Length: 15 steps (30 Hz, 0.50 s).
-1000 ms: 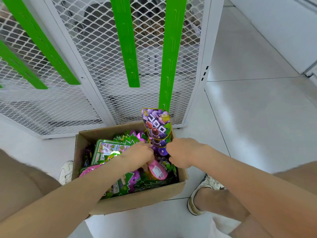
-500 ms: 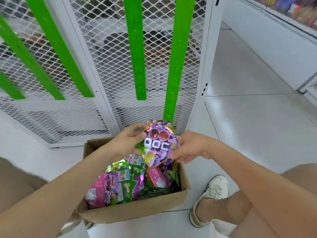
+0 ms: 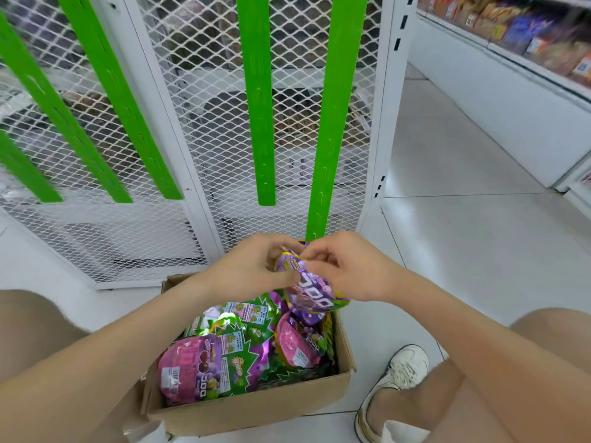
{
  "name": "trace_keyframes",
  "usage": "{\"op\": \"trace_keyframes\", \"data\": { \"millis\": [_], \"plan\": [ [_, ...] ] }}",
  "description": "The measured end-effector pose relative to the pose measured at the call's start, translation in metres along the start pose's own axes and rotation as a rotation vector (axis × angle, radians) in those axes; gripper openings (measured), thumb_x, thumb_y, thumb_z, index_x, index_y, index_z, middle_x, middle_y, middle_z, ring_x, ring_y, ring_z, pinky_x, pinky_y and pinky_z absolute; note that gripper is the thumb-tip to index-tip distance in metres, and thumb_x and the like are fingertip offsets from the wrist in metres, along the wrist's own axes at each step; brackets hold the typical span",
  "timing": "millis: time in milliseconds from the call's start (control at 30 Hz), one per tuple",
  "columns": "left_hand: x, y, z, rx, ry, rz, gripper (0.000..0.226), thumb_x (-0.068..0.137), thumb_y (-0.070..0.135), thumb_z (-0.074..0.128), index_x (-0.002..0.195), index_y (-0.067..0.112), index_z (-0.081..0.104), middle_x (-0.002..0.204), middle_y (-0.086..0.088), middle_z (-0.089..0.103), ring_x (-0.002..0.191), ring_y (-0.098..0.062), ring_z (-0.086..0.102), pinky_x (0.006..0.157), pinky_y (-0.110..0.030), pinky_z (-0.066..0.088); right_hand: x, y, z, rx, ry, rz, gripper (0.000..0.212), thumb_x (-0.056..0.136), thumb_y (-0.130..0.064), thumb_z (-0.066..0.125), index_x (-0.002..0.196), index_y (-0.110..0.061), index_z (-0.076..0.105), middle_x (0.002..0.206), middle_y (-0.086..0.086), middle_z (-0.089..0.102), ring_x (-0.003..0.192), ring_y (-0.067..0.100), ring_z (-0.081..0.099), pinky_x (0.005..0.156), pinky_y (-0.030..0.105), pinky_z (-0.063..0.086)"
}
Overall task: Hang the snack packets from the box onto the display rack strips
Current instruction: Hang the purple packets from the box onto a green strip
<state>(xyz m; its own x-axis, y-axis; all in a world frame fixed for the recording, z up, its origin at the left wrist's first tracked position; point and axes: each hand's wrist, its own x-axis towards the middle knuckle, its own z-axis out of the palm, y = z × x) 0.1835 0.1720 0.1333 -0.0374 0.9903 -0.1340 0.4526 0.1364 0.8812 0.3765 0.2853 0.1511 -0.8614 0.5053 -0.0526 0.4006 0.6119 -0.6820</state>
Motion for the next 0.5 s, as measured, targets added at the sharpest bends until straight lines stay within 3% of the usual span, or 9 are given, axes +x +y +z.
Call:
{"op": "trace_keyframes", "data": {
  "millis": [67,133,233,333,400,433,500],
  "plan": [
    [0.005,0.003,-0.004,0.042,0.053,-0.012,0.025,0.089,0.023,0.081,0.113,0.027,0.076,0.091,-0.005,0.081,0.085,-0.025,0.078,0.084,-0.054,0.063,0.003,0.000,-0.013,0.071,0.042,0.063,0.016,0.090,-0.032,0.081,0.101,-0.020,0.079,0.080,-0.003,0.077,0.069,0.005,0.071,0.069,0.023,0.055],
    [0.009,0.004,-0.007,-0.022,0.103,-0.073,0.014,0.092,0.010,0.080,0.103,0.018,0.076,0.085,-0.006,0.080,0.078,-0.021,0.074,0.082,-0.051,0.062,0.004,0.010,-0.028,-0.003,0.000,0.149,0.028,0.082,-0.042,0.085,0.095,-0.017,0.079,0.077,0.006,0.076,0.063,0.006,0.065,0.069,0.036,0.058],
    [0.020,0.001,-0.009,-0.230,0.125,-0.248,0.019,0.092,0.006,0.080,0.106,0.009,0.067,0.089,-0.015,0.076,0.084,-0.024,0.076,0.085,-0.048,0.065,0.006,0.032,-0.042,0.088,-0.022,0.270,0.029,0.089,-0.033,0.081,0.091,-0.004,0.077,0.087,0.025,0.073,0.069,0.014,0.059,0.079,0.048,0.061],
    [0.041,-0.007,-0.001,-0.110,0.168,-0.257,0.029,0.087,0.016,0.084,0.106,0.013,0.063,0.100,-0.012,0.072,0.088,-0.025,0.075,0.089,-0.052,0.063,0.009,0.044,-0.043,0.240,0.046,0.334,0.041,0.093,-0.028,0.079,0.094,0.011,0.067,0.094,0.034,0.069,0.074,0.020,0.061,0.087,0.052,0.060],
    [0.053,-0.004,0.006,0.078,0.212,-0.191,0.046,0.080,0.028,0.082,0.121,0.021,0.060,0.122,0.000,0.068,0.106,-0.023,0.070,0.098,-0.049,0.058,0.013,0.045,-0.039,0.184,0.110,0.307,0.044,0.093,-0.030,0.078,0.084,0.010,0.063,0.074,0.031,0.061,0.064,0.017,0.049,0.067,0.047,0.057],
    [0.058,0.002,0.007,0.129,0.214,-0.154,0.058,0.082,0.028,0.081,0.134,0.023,0.055,0.136,0.006,0.061,0.120,-0.018,0.064,0.106,-0.044,0.053,0.015,0.045,-0.036,0.131,0.135,0.291,0.045,0.094,-0.031,0.077,0.078,0.008,0.061,0.063,0.021,0.050,0.060,0.015,0.039,0.057,0.037,0.046],
    [0.070,0.011,0.004,0.108,0.170,-0.088,0.068,0.089,0.025,0.077,0.150,0.024,0.045,0.149,0.010,0.052,0.134,-0.009,0.050,0.116,-0.036,0.042,0.022,0.045,-0.032,0.027,0.176,0.256,0.049,0.097,-0.033,0.073,0.070,0.005,0.058,0.058,0.006,0.035,0.057,0.014,0.026,0.051,0.027,0.027]
  ]
}}
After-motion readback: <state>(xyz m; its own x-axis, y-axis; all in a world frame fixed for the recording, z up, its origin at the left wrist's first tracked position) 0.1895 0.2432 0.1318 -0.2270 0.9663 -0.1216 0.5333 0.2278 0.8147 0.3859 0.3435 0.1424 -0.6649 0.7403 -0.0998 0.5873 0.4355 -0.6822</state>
